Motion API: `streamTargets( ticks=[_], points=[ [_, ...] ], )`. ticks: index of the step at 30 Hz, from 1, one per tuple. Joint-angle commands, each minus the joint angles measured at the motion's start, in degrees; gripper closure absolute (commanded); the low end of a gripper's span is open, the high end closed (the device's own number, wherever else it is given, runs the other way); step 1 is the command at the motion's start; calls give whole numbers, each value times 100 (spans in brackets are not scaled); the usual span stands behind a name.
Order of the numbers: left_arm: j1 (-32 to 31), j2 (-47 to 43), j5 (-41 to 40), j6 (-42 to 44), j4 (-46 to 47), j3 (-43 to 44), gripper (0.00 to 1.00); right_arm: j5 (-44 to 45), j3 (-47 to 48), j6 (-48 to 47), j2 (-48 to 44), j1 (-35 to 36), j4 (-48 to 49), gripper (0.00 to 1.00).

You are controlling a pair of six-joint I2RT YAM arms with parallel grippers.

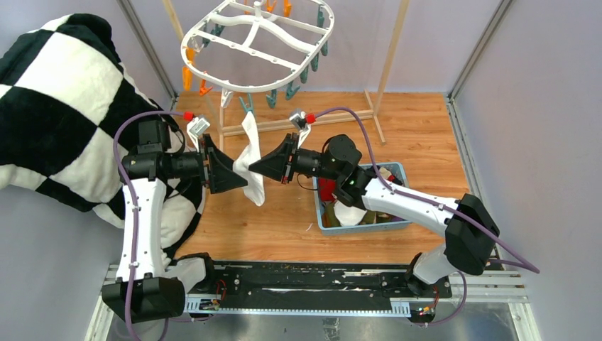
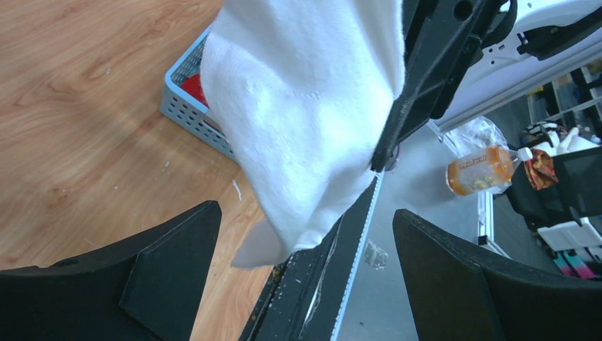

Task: Remove the socks clipped to the hanger
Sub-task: Remove the sock from the hanger.

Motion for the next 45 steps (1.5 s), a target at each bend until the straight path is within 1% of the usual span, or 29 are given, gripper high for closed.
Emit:
streamTargets(
  ticks=[1,3,5,7,9,11,13,18,22,25,31,35,39,41,43,45],
  points=[
    [-134,88,283,233,-22,54,7,-306,23,407,-164,-74,33,100],
    [-196,49,291,254,-21,54,19,-306,77,480,-138,-111,-140,98],
    [-234,-20,248,289,-27,18,37,-230,102,559,-149,-155,-278,93],
    [-263,-79,141,346,-34,-18,60,-96,79,606,-196,-195,-373,86],
    [-290,-108,23,412,-38,-38,80,130,87,562,-271,-202,-593,79],
    [-343,-83,-65,458,-45,-22,93,409,141,419,-353,-207,-918,72],
    [-399,-22,-150,463,-47,36,100,737,195,266,-453,-205,-1271,62],
    [-421,9,-213,536,-49,67,100,1821,428,-325,-739,-177,-2169,45],
    [-460,19,-230,558,-47,54,100,2520,863,-853,-695,-146,-2517,26],
    [-477,5,-226,563,-47,54,100,2831,1409,-1260,-409,-44,-2678,19],
    [-495,-69,-148,536,-47,37,100,2865,2450,-1641,399,66,-2688,16],
    [-508,-91,-168,545,-48,52,100,2992,2933,-1813,818,91,-2724,14],
    [-505,-80,-191,529,-47,70,100,3315,3328,-2056,1156,93,-2798,14],
    [-504,-83,-203,533,-49,84,100,3462,3550,-2136,1295,100,-3036,14],
    [-504,-83,-213,539,-47,89,100,3646,3656,-2165,1343,98,-3165,15],
    [-504,-91,-226,565,-46,81,100,3723,3463,-2193,1300,115,-2937,16]
  ],
)
